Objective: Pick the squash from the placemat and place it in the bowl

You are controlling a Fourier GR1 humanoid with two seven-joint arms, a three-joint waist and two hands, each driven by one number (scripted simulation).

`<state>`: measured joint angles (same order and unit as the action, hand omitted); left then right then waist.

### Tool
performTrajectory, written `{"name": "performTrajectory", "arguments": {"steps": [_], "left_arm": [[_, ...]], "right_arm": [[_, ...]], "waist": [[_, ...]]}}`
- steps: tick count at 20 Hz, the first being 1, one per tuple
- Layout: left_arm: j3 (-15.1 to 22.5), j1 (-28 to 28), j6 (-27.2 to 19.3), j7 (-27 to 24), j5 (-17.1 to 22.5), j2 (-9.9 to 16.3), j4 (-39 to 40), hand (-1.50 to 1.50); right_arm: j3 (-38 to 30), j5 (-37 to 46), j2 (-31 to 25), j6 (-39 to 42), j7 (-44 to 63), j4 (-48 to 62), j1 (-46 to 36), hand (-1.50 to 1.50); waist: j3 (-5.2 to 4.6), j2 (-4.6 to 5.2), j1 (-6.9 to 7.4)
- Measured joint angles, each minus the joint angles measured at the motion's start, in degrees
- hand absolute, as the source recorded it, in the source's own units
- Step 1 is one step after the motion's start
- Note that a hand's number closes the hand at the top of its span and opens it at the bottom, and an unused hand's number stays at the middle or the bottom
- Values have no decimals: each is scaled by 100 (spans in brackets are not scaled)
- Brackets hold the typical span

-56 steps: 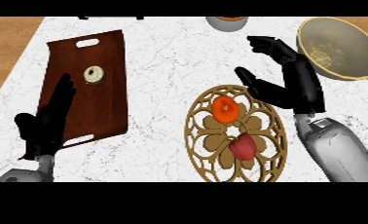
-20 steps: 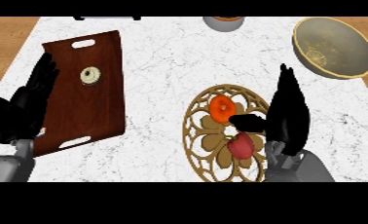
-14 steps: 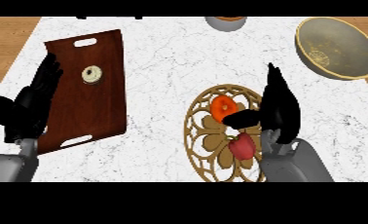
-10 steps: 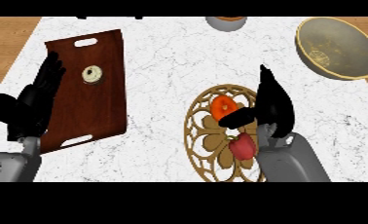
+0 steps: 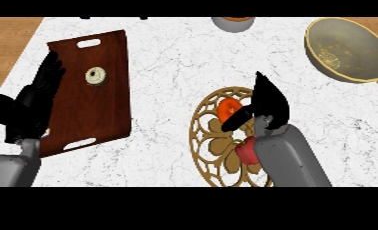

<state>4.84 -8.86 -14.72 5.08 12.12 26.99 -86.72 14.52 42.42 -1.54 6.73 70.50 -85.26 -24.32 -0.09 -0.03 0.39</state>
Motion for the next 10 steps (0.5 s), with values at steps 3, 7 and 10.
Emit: {"name": "performTrajectory", "arguments": {"steps": [3, 7, 10], "left_arm": [[-17, -9, 27, -33, -28, -38, 43, 0], [-24, 79, 55, -51, -79, -80, -30, 0], [-6, 31, -10, -46, -184, -166, -5, 0]], "right_arm": [[84, 314, -6, 77, -13, 137, -109, -150], [97, 567, 50, 147, -79, 384, -231, -150], [140, 527, 68, 133, -150, 492, -146, -150]], "waist": [[1, -4, -11], [3, -6, 1], [5, -3, -8]]}}
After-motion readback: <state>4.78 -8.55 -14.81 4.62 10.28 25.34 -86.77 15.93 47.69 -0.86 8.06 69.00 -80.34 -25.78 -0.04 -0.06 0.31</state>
